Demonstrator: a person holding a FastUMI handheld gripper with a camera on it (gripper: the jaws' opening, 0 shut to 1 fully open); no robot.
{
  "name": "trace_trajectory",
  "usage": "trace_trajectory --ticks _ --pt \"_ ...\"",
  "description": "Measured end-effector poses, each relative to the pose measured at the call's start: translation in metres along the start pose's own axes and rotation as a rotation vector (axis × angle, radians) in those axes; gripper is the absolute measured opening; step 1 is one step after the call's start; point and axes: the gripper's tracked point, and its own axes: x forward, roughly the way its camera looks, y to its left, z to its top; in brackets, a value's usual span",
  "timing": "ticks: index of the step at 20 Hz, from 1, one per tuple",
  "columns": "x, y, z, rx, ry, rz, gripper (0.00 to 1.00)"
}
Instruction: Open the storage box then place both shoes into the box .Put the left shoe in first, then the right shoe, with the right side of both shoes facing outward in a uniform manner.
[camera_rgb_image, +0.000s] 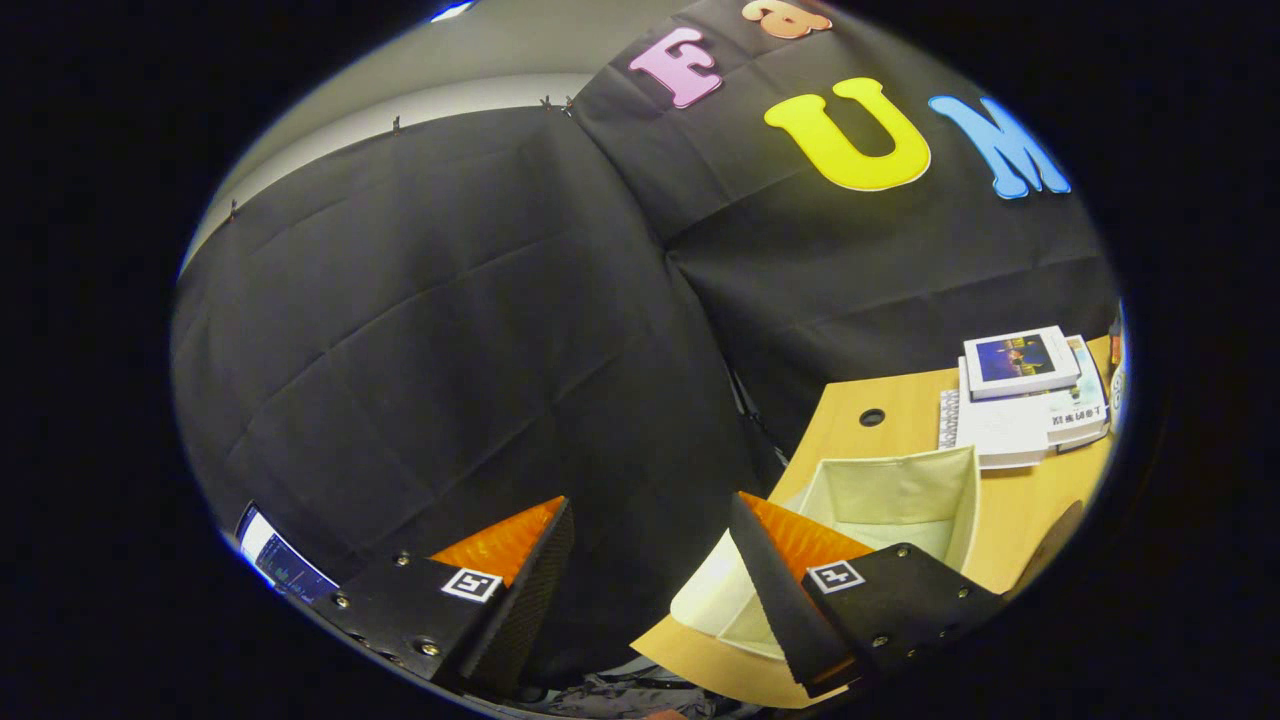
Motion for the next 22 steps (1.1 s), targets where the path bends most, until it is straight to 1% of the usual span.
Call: trace_trajectory --ticks 6,15,18,22 --pt "-0.035 -0.072 0.012 -0.036 -0.017 -0.149 0.96" --pt "-0.097 -0.175 0.031 -0.072 -0.046 -0.342 0.96" --pt "-0.116 -0.21 0.025 -0.082 -0.042 -0.408 0.96" --pt "-0.137 -0.251 0.006 -0.057 -0.009 -0.479 0.96"
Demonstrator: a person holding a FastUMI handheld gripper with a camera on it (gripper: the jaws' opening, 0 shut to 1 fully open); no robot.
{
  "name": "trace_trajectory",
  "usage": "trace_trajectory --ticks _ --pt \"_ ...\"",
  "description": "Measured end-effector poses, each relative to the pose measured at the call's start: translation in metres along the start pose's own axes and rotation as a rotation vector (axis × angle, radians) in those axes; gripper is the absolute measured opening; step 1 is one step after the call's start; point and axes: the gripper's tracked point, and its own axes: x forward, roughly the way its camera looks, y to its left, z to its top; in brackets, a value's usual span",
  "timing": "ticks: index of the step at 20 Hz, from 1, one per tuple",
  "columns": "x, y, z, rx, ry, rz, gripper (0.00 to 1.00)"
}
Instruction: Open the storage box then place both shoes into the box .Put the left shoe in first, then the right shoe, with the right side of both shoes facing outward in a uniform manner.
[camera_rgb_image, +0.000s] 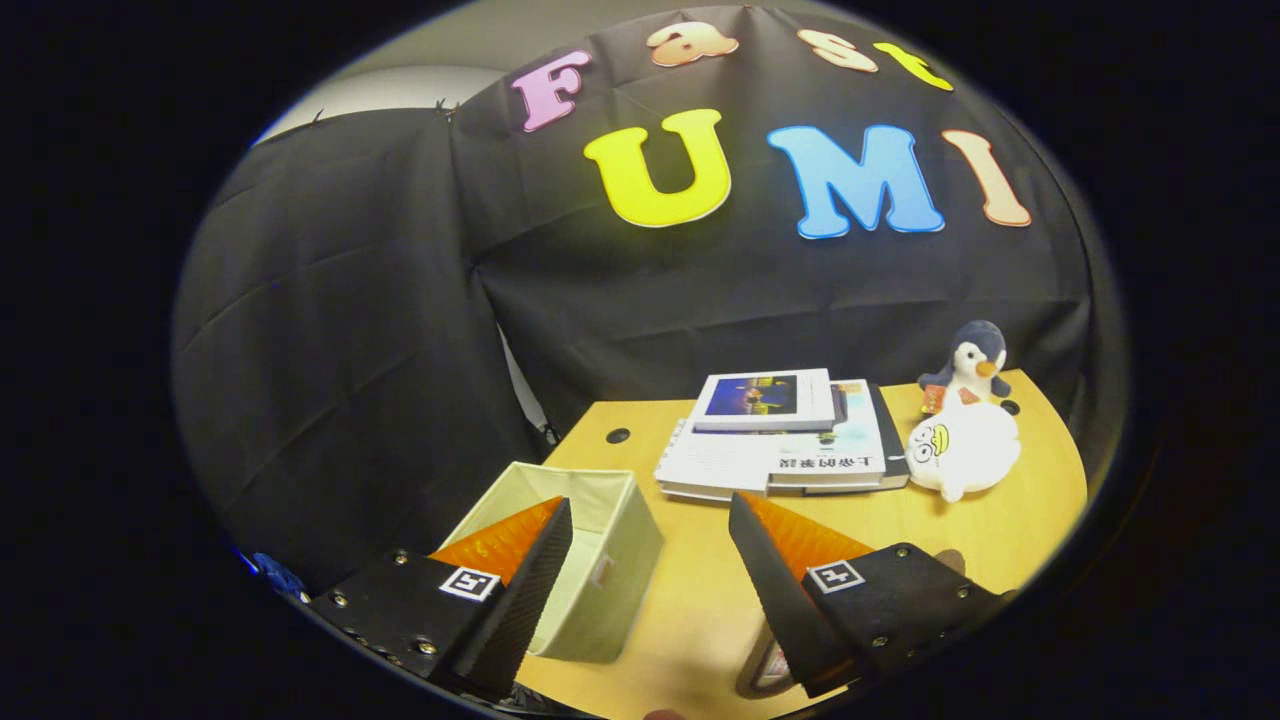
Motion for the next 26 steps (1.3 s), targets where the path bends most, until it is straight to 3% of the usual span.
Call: trace_trajectory --ticks 13,26 --pt "0.004 -0.098 -0.087 0.025 0.145 -0.169 0.96" --pt "0.002 -0.153 -0.18 0.005 0.375 -0.23 0.96"
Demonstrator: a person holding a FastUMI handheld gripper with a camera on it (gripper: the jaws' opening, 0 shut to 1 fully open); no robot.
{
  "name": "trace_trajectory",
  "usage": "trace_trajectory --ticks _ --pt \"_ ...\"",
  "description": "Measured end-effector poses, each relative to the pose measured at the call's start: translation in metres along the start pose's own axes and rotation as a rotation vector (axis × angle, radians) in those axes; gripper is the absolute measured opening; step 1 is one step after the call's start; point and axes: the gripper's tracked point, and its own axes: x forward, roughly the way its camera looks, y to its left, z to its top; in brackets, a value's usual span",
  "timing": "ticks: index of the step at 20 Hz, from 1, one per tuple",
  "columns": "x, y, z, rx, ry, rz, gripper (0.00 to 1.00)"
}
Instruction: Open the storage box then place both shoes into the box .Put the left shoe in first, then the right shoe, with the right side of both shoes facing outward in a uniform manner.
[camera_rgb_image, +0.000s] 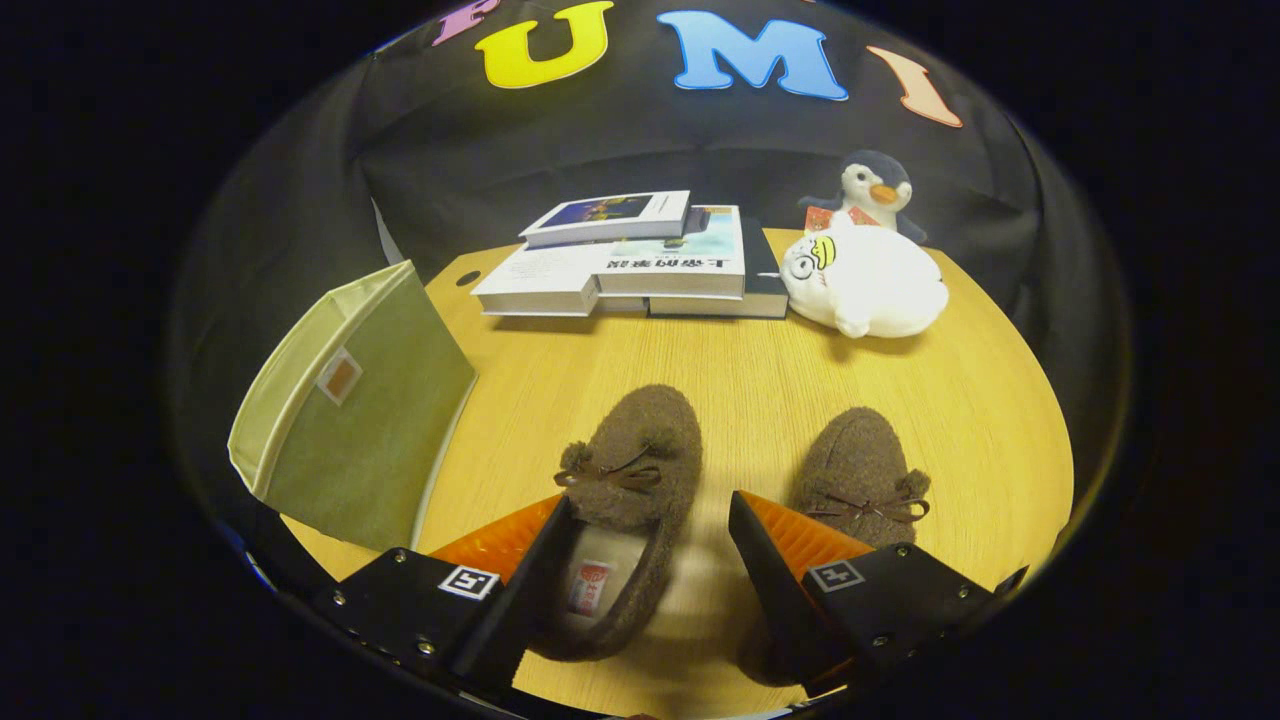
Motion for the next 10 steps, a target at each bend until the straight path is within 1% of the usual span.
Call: trace_trajectory --ticks 3,6,8,9,10 --pt "0.006 -0.005 -0.018 -0.005 0.048 -0.005 0.97" --pt "0.012 -0.005 -0.03 0.028 0.088 -0.001 0.97" --pt "0.015 -0.005 -0.031 0.036 0.102 0.002 0.93" --pt "0.018 -0.004 -0.032 0.042 0.108 0.007 0.86" --pt "0.019 -0.003 -0.033 0.049 0.116 0.01 0.83"
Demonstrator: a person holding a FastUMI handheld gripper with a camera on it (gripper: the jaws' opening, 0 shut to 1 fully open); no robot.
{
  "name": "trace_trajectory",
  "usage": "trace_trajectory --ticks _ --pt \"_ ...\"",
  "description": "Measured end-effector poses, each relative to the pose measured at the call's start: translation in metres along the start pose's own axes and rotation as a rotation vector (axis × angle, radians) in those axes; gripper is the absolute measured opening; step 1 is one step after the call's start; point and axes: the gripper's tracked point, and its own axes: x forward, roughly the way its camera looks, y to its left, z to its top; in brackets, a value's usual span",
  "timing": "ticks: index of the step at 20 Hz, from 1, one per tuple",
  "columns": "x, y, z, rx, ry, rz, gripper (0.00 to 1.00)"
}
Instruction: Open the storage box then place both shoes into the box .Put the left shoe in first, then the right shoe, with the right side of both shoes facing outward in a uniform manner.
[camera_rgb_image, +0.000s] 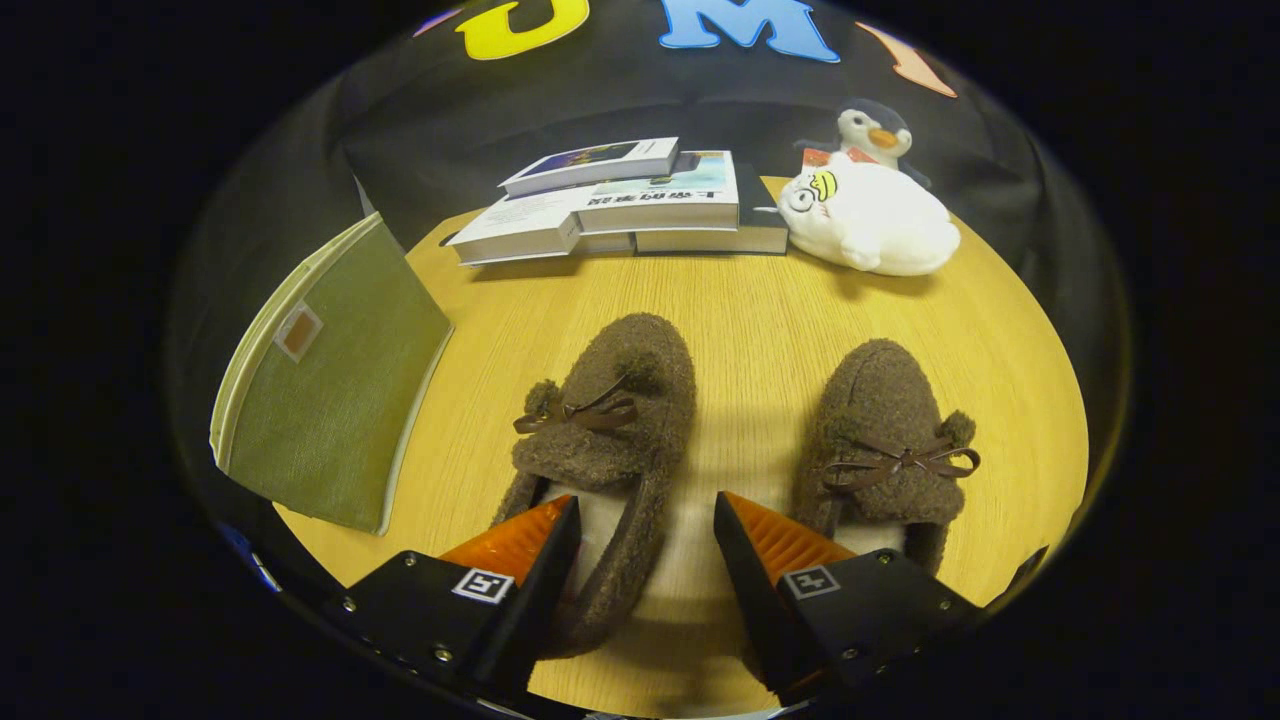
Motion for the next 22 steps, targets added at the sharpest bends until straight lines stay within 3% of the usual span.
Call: trace_trajectory --ticks 2,4,5,8,9,11,13,22 --pt "0.001 0.005 -0.001 0.021 0.014 0.025 0.8" --pt "0.003 0.01 -0.002 0.072 0.024 0.044 0.5" --pt "0.005 0.01 -0.003 0.087 0.03 0.044 0.42" --pt "0.001 0.005 -0.003 0.098 0.034 0.018 0.43" --pt "0.004 0.005 -0.001 0.137 0.038 0.029 0.16" --pt "0.001 0.004 -0.003 0.188 0.037 0.015 0.15" --pt "-0.003 0.003 0.003 0.257 0.039 0.039 0.01" --pt "-0.041 0.041 0.046 0.39 0.008 0.151 0.01"
